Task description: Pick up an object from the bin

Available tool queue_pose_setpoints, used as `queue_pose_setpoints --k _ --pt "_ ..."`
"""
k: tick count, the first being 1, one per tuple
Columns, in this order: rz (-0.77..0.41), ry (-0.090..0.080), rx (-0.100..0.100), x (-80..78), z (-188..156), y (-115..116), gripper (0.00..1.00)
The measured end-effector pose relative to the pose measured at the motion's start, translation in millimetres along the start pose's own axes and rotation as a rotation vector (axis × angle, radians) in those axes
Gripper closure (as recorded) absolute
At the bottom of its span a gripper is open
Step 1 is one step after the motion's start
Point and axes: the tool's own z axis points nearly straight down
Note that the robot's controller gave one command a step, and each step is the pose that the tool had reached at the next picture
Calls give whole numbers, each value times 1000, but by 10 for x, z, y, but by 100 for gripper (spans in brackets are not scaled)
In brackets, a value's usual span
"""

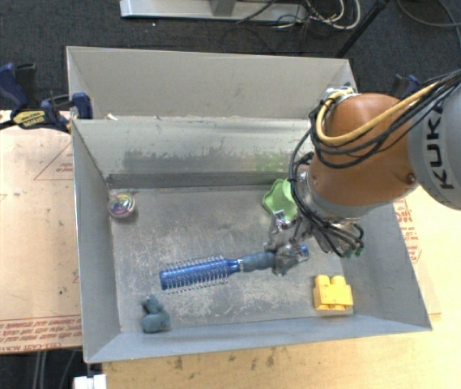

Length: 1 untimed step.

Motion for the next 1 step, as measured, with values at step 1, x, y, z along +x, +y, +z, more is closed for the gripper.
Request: queue_pose_setpoints --k 1 --pt "-291 2 -2 -46 -467 59 100"
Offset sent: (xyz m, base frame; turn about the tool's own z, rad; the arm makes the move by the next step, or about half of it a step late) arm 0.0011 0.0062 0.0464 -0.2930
